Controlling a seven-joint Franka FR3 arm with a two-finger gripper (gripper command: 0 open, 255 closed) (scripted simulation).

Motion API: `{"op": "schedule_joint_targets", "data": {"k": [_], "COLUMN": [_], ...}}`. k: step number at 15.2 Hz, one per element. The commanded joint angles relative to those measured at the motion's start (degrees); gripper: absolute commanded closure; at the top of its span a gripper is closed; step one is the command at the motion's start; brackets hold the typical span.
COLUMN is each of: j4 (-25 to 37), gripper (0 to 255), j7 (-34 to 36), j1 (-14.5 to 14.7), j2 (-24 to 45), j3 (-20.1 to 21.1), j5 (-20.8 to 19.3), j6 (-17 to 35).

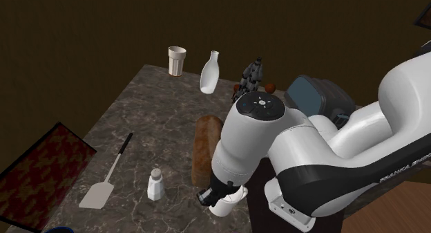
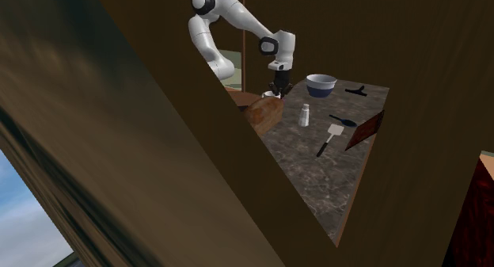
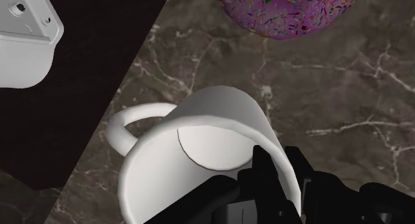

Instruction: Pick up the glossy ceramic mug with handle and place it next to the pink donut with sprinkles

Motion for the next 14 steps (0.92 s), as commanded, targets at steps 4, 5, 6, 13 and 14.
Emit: {"op": "schedule_joint_targets", "data": {"k": [4,5,6,13,14], "j4": [-0.1,-0.1,-0.1,2.2,3.6], "gripper": [255,255,0,0,0], "j7": [0.0,0.0,0.0,-0.3,-0.3], "j1": [0.0,0.0,0.0,0.4,0.6], "j2": [0.0,0.0,0.0,-2.4,-3.4], "j3": [0.0,0.0,0.0,-1.7,-2.5], "j5": [0.0,0.0,0.0,-0.4,-0.7], "j6": [0.1,0.1,0.1,-4.6,-6.9]}}
